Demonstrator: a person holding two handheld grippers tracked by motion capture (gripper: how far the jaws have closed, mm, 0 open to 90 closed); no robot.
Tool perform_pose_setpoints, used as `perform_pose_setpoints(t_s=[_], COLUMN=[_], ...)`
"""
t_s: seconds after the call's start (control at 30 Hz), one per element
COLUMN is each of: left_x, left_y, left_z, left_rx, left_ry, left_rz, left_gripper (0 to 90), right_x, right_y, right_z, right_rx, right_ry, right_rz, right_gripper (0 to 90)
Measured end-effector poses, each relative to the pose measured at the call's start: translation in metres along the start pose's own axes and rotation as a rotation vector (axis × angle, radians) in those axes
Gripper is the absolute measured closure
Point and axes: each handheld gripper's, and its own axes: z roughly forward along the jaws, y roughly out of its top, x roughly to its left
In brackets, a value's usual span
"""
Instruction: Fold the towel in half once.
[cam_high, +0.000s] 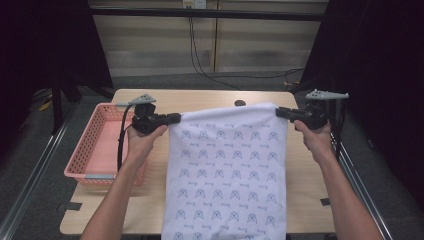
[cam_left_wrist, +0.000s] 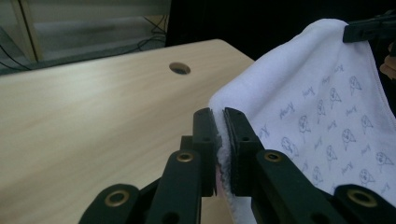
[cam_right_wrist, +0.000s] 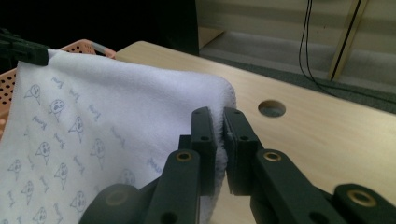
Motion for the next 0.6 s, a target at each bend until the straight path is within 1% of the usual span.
perform_pose_setpoints(t_s=[0.03, 0.07, 0.1, 0.13, 0.17, 0.2, 0.23, 0.27, 0.33, 0.37, 0.4, 0.43, 0.47, 0.5, 0.53, 0.57, 0.6], left_x=[0.001, 0.004, 0.004, 0.005, 0.005, 0.005, 0.005, 0.005, 0.006, 0.006, 0.007, 0.007, 0.006, 0.006, 0.003, 0.003, -0.001], left_y=[0.004, 0.017, 0.023, 0.03, 0.03, 0.043, 0.043, 0.055, 0.068, 0.074, 0.08, 0.08, 0.091, 0.091, 0.096, 0.096, 0.094], left_z=[0.0, 0.0, -0.001, -0.001, -0.001, -0.004, -0.004, -0.007, -0.01, -0.01, -0.011, -0.011, -0.015, -0.015, -0.017, -0.017, -0.016], left_rx=[-0.005, -0.014, -0.02, -0.036, -0.036, -0.051, -0.051, -0.062, -0.085, -0.094, -0.094, -0.094, -0.12, -0.12, -0.136, -0.136, -0.121], left_ry=[0.005, 0.014, 0.021, 0.021, 0.021, 0.03, 0.03, 0.039, 0.043, 0.049, 0.057, 0.057, 0.056, 0.056, 0.048, 0.048, 0.047], left_rz=[0.008, 0.011, 0.017, 0.015, 0.015, 0.029, 0.029, 0.038, 0.047, 0.042, 0.054, 0.054, 0.054, 0.054, 0.06, 0.06, 0.087], left_gripper=[84.2, 84.2, 84.2, 84.3, 84.3, 84.4, 84.6, 84.6, 84.6, 84.6, 84.6, 84.7, 84.7, 84.6, 84.6, 84.6, 84.6], right_x=[-0.001, -0.003, -0.005, -0.006, -0.006, -0.009, -0.009, -0.01, -0.012, -0.013, -0.014, -0.014, -0.016, -0.016, -0.016, -0.016, -0.015], right_y=[0.009, 0.021, 0.027, 0.034, 0.034, 0.047, 0.047, 0.057, 0.067, 0.072, 0.077, 0.077, 0.089, 0.089, 0.1, 0.1, 0.105], right_z=[0.001, 0.002, 0.003, 0.004, 0.004, 0.005, 0.005, 0.007, 0.009, 0.011, 0.012, 0.012, 0.013, 0.013, 0.012, 0.012, 0.01], right_rx=[-0.006, -0.011, -0.017, -0.025, -0.025, -0.043, -0.043, -0.05, -0.055, -0.054, -0.059, -0.059, -0.073, -0.073, -0.073, -0.073, -0.085], right_ry=[-0.008, -0.018, -0.023, -0.027, -0.027, -0.038, -0.038, -0.041, -0.049, -0.054, -0.056, -0.056, -0.065, -0.065, -0.082, -0.082, -0.078], right_rz=[-0.01, -0.014, -0.012, -0.015, -0.015, -0.012, -0.012, -0.014, -0.015, -0.018, -0.018, -0.018, -0.017, -0.017, -0.032, -0.032, -0.037], right_gripper=[84.2, 84.2, 84.2, 84.2, 84.2, 84.2, 84.2, 84.2, 84.3, 84.3, 84.3, 84.3, 84.3, 84.3, 84.5, 84.5, 84.6])
